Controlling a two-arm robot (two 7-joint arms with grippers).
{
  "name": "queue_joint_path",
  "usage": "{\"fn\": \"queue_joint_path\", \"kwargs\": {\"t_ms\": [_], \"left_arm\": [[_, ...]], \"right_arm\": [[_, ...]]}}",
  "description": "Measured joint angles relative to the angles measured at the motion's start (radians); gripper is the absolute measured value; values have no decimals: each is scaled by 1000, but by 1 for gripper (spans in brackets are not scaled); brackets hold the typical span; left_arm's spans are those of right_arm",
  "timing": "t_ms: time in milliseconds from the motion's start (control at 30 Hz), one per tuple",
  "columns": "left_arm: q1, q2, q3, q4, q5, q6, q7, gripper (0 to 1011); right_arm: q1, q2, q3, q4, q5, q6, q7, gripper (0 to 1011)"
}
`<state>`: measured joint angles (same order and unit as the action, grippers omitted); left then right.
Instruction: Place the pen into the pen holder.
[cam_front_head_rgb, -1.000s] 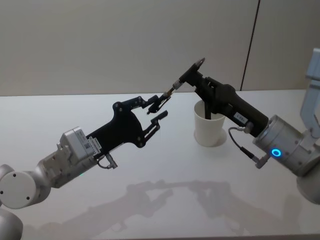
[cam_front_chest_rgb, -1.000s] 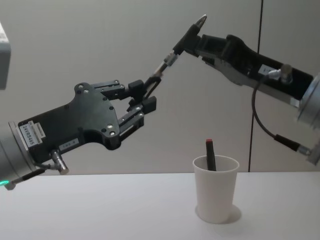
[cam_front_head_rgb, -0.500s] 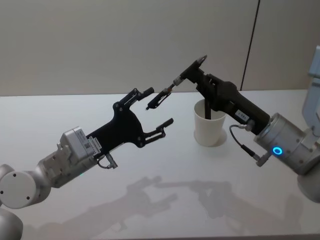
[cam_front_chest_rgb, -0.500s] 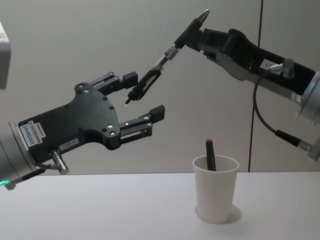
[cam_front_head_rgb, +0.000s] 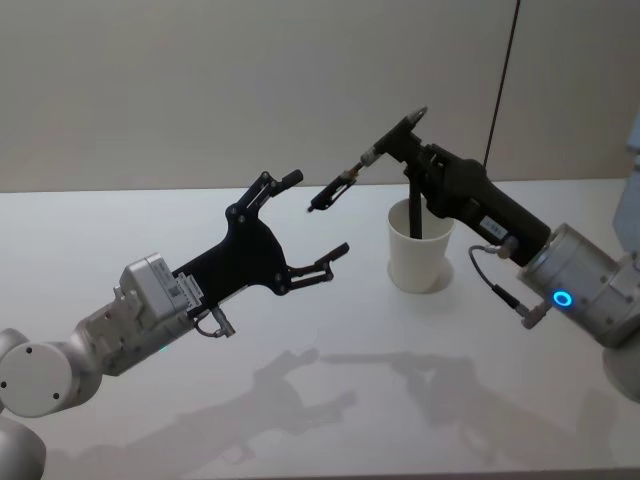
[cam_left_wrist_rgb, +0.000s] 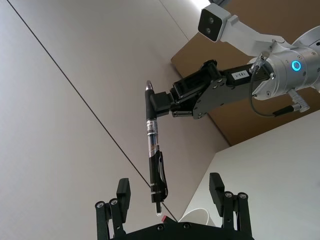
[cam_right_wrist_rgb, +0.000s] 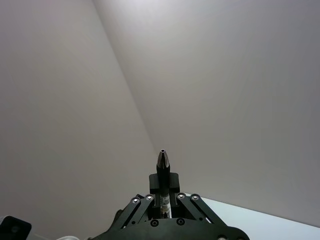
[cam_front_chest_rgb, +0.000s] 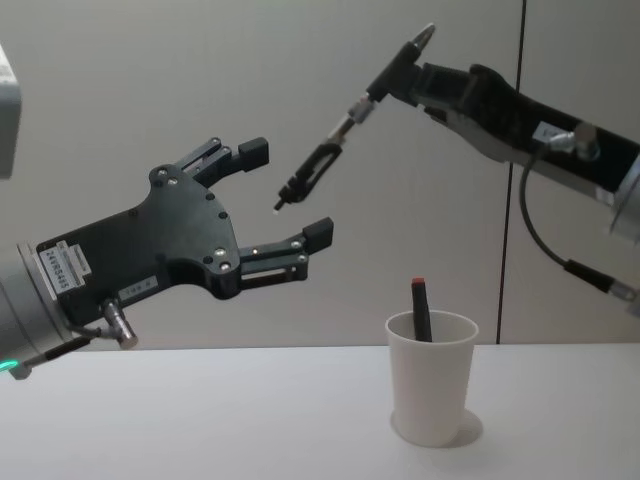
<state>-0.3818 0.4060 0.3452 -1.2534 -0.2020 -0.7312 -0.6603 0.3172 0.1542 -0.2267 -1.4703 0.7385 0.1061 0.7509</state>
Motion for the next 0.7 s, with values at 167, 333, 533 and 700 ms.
{"fn": "queue_joint_path", "kwargs": {"t_ms": [167, 333, 533, 700], "left_arm": [[0, 0, 0, 0, 0, 0, 0, 1000], [0, 0, 0, 0, 0, 0, 0, 1000], [0, 0, 0, 0, 0, 0, 0, 1000], [0, 0, 0, 0, 0, 0, 0, 1000]], "right_arm": [[3, 7, 5, 8, -15, -24, -26, 94], [4, 14, 10, 13, -34, -51, -58, 94], [5, 21, 15, 19, -66, -91, -113, 94], [6, 25, 19, 26, -99, -124, -170, 94]]}}
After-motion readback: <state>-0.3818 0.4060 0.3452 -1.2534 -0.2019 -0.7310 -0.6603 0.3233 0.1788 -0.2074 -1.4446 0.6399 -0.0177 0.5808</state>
